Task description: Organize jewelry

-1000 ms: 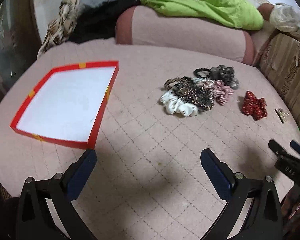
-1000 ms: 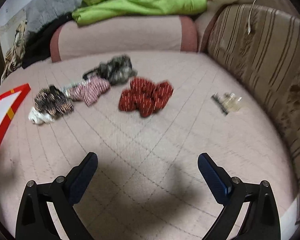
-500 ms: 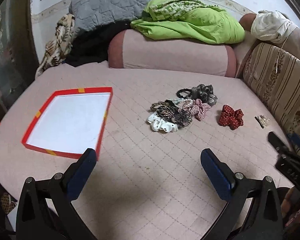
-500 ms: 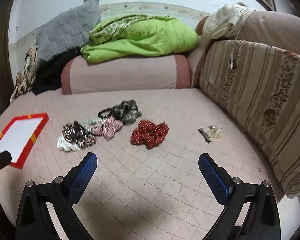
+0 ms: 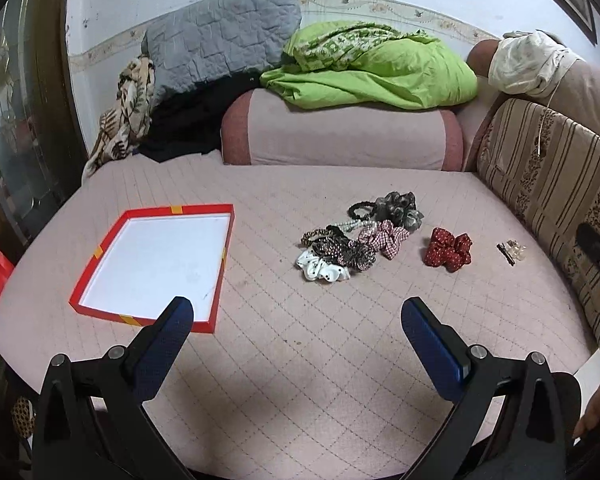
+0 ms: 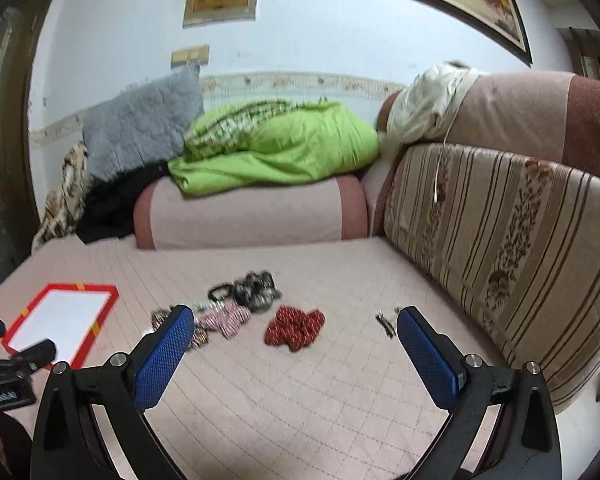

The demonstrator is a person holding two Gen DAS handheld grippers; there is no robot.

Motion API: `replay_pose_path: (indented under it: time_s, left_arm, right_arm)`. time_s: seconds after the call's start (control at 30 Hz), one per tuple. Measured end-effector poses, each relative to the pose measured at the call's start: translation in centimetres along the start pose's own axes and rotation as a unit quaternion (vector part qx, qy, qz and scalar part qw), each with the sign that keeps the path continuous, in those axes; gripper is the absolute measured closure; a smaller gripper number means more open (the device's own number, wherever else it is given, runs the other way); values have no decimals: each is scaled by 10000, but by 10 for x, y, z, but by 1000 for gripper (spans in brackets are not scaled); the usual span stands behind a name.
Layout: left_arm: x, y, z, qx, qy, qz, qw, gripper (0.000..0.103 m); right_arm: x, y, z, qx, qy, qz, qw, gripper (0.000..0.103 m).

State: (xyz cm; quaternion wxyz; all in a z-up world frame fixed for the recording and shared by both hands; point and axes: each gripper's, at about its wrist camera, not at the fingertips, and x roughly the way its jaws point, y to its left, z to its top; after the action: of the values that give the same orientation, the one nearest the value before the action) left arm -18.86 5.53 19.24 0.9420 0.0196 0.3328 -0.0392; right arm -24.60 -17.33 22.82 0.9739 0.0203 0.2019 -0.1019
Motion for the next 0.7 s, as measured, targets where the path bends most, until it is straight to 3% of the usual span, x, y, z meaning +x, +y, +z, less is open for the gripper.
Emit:
replay_pose_path:
  time_s: [0.23,0.53,0.7]
  left_arm:
    - [10,3,2,49,126,-87,9999,0]
    - [55,37,12,-242,465,-94,9986,0]
    - [83,40,23,-154,622,-446,9969,2]
  right_arm:
    - [-3,3,6,86,-128,187,9997,0]
    - [65,-10,-15,136,897,311,9954,1]
    - [107,-16,-30,-56,1371,365,9899,6]
